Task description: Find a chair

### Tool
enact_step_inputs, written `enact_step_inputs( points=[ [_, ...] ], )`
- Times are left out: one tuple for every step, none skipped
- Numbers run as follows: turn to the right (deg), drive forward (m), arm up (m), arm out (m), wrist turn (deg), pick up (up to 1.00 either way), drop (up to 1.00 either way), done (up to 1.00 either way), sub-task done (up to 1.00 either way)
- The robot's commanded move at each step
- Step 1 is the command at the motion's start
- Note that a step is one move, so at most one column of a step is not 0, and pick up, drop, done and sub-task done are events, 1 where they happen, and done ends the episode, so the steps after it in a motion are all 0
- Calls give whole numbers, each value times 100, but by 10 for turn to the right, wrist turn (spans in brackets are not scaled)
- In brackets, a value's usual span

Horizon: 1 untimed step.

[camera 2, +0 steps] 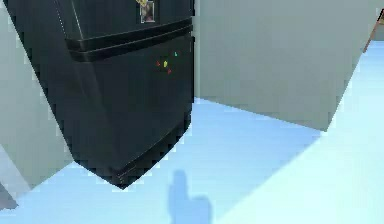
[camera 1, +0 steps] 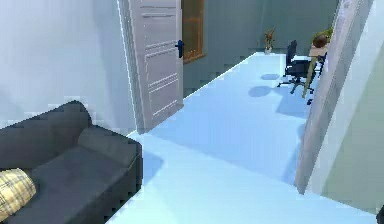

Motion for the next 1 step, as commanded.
enact_step_inputs(
  points=[
    [150,0,0,0,0,0,0,0,0]
  ],
)
